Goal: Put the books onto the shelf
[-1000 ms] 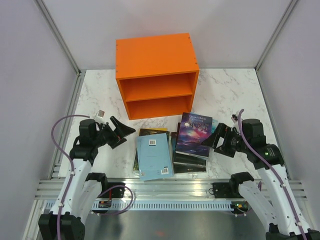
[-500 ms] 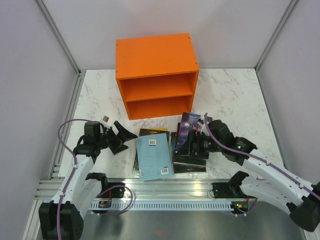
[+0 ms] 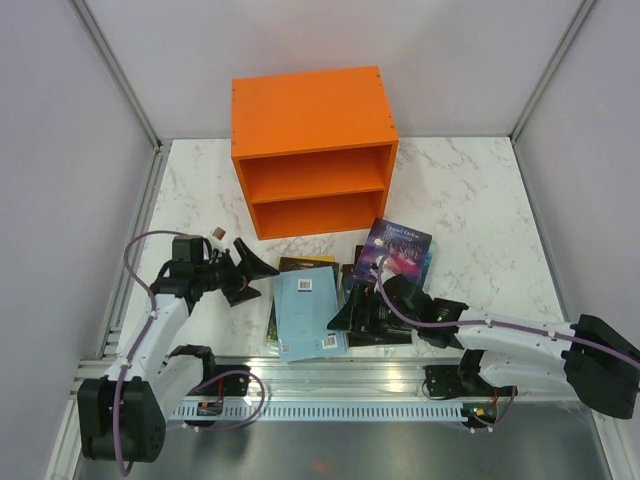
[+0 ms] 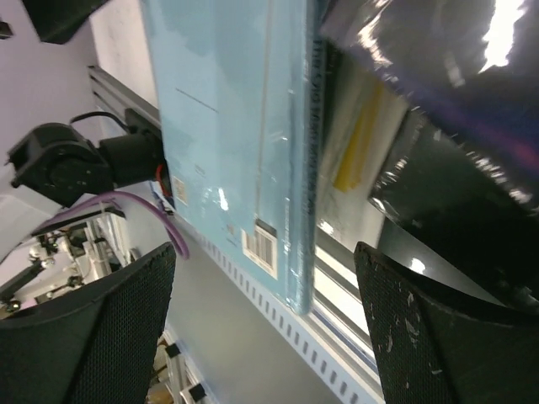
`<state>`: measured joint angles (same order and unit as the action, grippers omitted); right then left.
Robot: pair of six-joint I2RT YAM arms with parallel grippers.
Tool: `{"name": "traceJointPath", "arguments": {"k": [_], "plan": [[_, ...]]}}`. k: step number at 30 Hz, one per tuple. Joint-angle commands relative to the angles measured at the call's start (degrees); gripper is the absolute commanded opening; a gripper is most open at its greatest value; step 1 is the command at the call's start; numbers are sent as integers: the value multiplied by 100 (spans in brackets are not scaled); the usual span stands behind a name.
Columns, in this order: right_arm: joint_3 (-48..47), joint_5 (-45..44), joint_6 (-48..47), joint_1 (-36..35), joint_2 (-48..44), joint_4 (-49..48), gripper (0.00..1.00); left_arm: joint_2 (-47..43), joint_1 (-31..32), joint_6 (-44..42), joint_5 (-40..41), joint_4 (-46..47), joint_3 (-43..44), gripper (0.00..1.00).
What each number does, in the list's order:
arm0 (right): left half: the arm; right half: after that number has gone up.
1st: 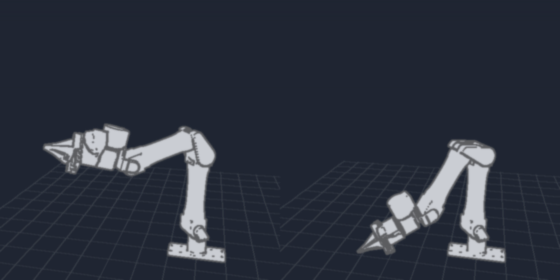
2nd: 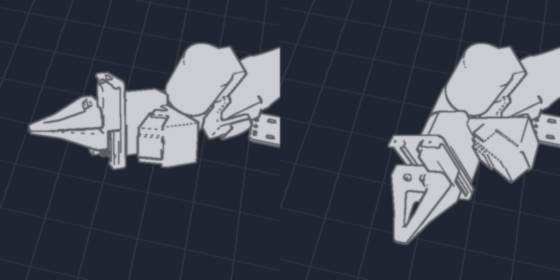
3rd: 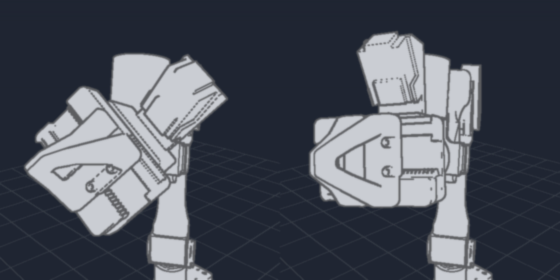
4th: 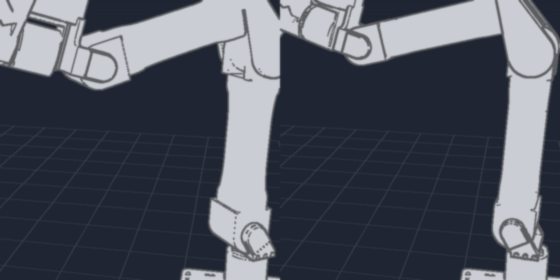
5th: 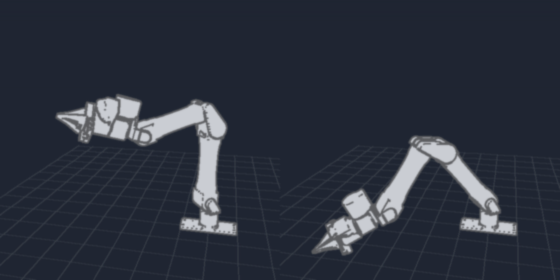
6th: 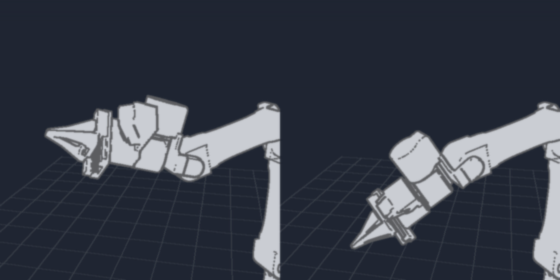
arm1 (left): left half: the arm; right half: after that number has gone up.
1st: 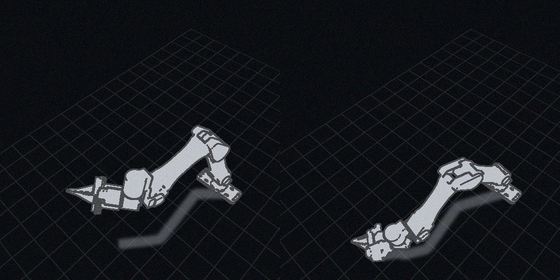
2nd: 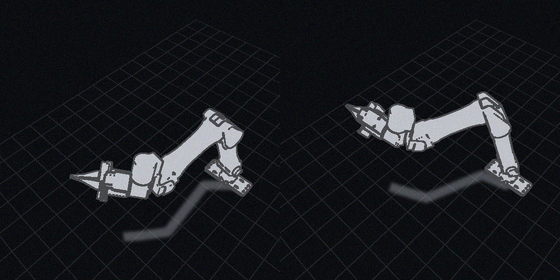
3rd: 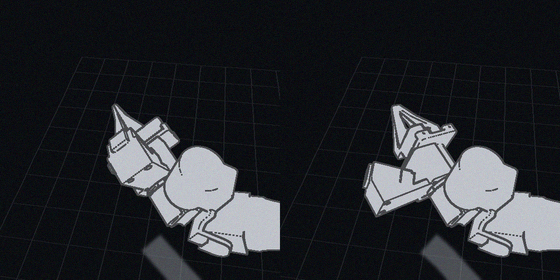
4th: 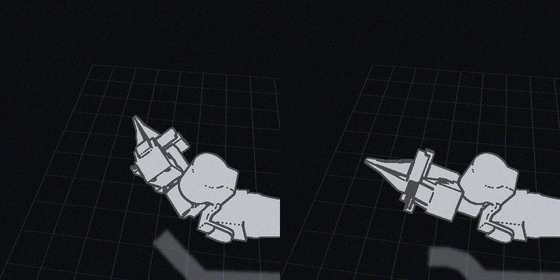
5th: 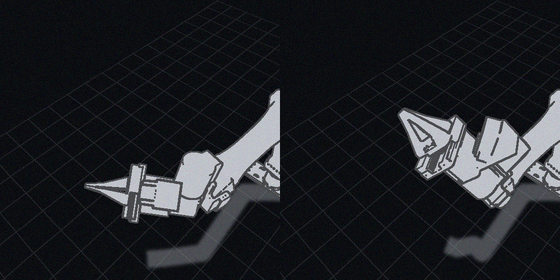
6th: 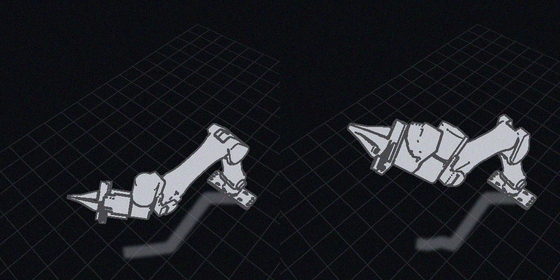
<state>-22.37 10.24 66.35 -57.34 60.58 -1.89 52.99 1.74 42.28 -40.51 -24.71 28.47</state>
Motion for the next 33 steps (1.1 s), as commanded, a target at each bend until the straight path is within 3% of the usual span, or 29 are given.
{"name": "traceJointPath", "arguments": {"k": [1, 12, 19, 22, 23, 25, 31, 33], "plan": [[408, -364, 616, -136, 506, -1381, 90, 97, 37, -273, -475, 63, 177, 99], [531, -830, 1038, -682, 1308, -1990, 88, 423, 116, -475, -651, 89, 229, 99], [1165, -936, 1583, -998, 1693, -3420, 79, 352, 116, -467, -809, 151, 194, 99], [877, -858, 1461, -1112, 1983, -3590, 68, 291, 142, -458, -844, 177, 168, 99], [753, -831, 1295, -1139, 2045, -3529, 59, 291, 160, -449, -853, 203, 159, 99], [394, -752, 1144, -1200, 2133, -3232, 50, 299, 178, -440, -844, 212, 150, 99], [206, -839, 968, -1236, 1705, -2397, 3, 256, 187, -440, -809, 239, 159, 99], [294, -980, 977, -1236, 1293, -2002, 0, 247, 187, -431, -783, 230, 150, 99]]}}
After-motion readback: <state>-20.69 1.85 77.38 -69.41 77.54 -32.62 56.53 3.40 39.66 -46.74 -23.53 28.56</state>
